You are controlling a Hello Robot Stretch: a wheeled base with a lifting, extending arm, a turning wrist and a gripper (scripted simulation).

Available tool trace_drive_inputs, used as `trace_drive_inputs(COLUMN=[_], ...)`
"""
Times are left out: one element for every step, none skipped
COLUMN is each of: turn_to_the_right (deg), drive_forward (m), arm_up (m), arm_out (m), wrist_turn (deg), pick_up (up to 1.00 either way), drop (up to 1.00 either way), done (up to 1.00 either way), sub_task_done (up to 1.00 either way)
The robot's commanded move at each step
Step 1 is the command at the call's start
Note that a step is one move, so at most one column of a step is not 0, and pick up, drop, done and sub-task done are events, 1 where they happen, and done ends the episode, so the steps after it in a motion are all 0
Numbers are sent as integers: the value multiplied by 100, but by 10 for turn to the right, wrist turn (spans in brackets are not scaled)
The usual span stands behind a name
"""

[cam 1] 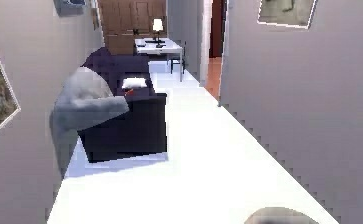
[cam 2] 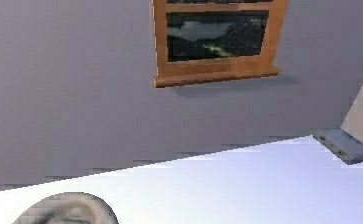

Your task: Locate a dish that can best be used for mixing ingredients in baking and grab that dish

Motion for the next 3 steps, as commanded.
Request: trace_drive_inputs(turn_to_the_right=[0,0,210], drive_forward=[100,5,0], arm_up=[0,0,0], arm_out=[0,0,0], wrist_turn=[0,0,0], pick_up=[0,0,0], drop=[0,0,0], done=[0,0,0], sub_task_done=[0,0,0])
